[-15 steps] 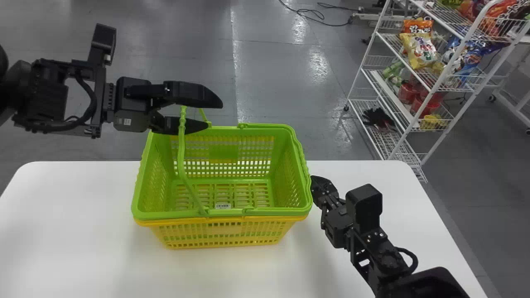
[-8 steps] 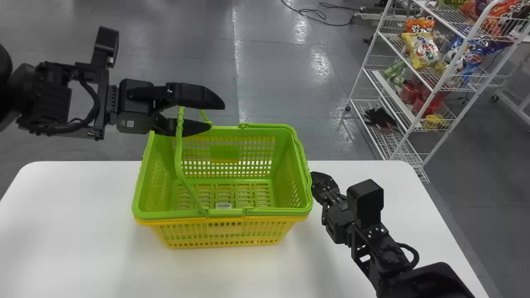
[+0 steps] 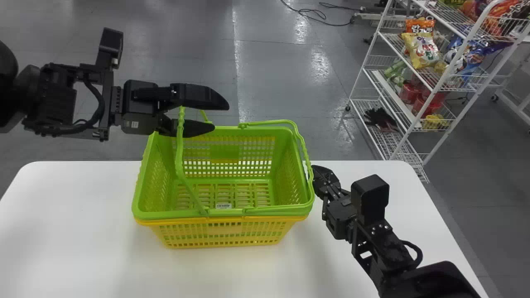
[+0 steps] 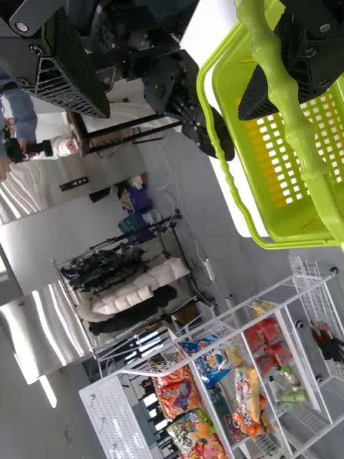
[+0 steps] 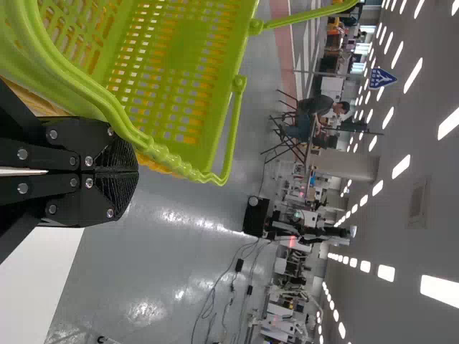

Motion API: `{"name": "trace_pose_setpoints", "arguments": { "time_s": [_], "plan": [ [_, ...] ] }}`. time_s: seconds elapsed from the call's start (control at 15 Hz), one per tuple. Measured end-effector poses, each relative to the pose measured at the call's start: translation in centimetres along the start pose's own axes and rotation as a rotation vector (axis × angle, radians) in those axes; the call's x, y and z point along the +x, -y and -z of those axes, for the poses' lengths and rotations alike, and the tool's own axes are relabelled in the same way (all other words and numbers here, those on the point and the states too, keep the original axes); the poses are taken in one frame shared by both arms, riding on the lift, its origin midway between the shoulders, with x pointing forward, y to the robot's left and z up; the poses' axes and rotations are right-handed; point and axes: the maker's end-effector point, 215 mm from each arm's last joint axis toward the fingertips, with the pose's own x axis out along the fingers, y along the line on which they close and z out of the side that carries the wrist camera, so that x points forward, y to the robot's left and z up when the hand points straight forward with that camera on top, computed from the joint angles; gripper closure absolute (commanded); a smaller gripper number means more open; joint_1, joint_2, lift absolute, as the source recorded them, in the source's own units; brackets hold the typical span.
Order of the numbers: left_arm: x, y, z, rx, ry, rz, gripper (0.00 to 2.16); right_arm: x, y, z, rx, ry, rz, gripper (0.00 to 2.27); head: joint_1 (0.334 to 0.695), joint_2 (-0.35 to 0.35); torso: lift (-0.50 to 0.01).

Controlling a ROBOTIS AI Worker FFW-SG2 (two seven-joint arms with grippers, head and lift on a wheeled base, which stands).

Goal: Grasp handle with right gripper to insert into left gripper then lift and swing left to center

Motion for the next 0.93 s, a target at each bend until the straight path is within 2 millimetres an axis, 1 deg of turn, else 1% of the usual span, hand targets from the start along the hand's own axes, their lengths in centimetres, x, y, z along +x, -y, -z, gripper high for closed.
{"name": "trace_pose_setpoints", "arguments": {
  "time_s": [0.2,0.53,0.93],
  "plan": [
    [0.2,0.3,0.0,0.001,-0.001,0.009,0.16,-0.6,-0.5,-2.3,0.013,0.033,-0.007,2.02,0.695,-0.145,-0.093],
    [0.9,0.9,-0.1,0.005,-0.004,0.023,0.16,-0.9,-2.4,-5.5,0.027,0.072,-0.028,2.02,0.691,-0.127,-0.093],
    [1.3,0.8,-0.1,0.001,-0.005,0.022,0.16,-0.2,-5.9,-7.3,0.055,0.084,-0.067,2.02,0.687,-0.092,-0.093]
  ]
}}
